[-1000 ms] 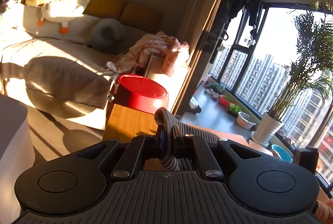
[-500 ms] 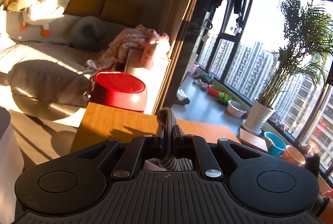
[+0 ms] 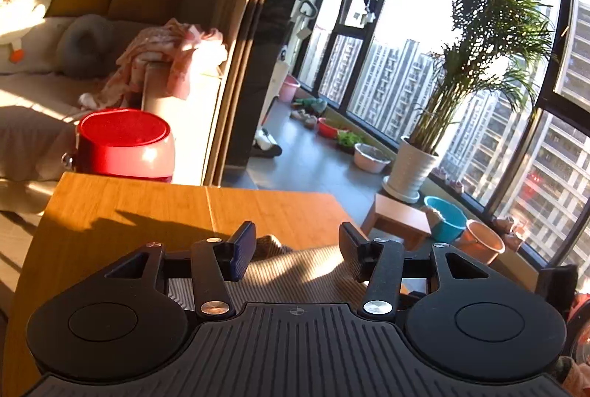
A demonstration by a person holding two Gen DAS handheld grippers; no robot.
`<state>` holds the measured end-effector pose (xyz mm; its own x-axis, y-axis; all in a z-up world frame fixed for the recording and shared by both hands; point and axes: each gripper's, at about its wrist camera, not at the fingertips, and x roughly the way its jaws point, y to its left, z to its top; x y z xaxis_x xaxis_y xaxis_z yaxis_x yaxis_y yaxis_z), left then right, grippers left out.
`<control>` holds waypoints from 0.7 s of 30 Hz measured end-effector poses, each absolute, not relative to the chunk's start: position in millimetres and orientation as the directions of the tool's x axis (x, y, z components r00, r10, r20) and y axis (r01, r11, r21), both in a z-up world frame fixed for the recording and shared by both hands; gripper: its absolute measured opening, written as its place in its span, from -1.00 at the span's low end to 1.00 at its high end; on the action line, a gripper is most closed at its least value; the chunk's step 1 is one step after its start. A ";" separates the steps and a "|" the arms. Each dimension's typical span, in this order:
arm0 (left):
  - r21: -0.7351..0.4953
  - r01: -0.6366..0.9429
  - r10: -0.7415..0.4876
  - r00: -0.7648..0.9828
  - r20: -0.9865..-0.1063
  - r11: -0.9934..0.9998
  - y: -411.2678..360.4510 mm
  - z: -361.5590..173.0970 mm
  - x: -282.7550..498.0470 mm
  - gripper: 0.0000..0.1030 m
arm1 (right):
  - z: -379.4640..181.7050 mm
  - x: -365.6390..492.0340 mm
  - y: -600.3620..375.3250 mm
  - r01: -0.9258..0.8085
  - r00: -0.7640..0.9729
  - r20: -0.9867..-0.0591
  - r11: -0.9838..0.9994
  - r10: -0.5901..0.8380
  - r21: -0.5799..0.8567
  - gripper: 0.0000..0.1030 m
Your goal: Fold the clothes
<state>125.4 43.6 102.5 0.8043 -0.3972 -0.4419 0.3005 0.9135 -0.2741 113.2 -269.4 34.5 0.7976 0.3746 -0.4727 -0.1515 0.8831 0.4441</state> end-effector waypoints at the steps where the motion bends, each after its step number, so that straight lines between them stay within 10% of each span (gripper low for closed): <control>1: -0.267 0.287 -0.382 0.804 -0.455 0.920 45.5 97.9 125.7 0.20 | 33.9 112.6 -267.4 -0.165 0.776 -0.483 0.869 0.406 0.466 0.01; 7: -0.218 0.222 -0.305 0.808 -0.504 0.950 63.0 78.5 121.3 0.50 | 10.4 103.8 -214.5 -0.199 0.629 -0.608 0.857 0.484 0.476 0.08; 10: -0.226 0.212 -0.301 0.809 -0.506 0.951 71.6 75.4 117.2 0.59 | 9.9 97.1 -184.2 -0.273 0.600 -0.621 0.858 0.505 0.434 -0.64; 21: -0.306 0.058 -0.211 0.843 -0.495 0.950 128.3 70.7 112.4 0.82 | 165.1 150.0 -168.0 -0.354 0.874 -0.318 0.930 0.368 0.102 -0.84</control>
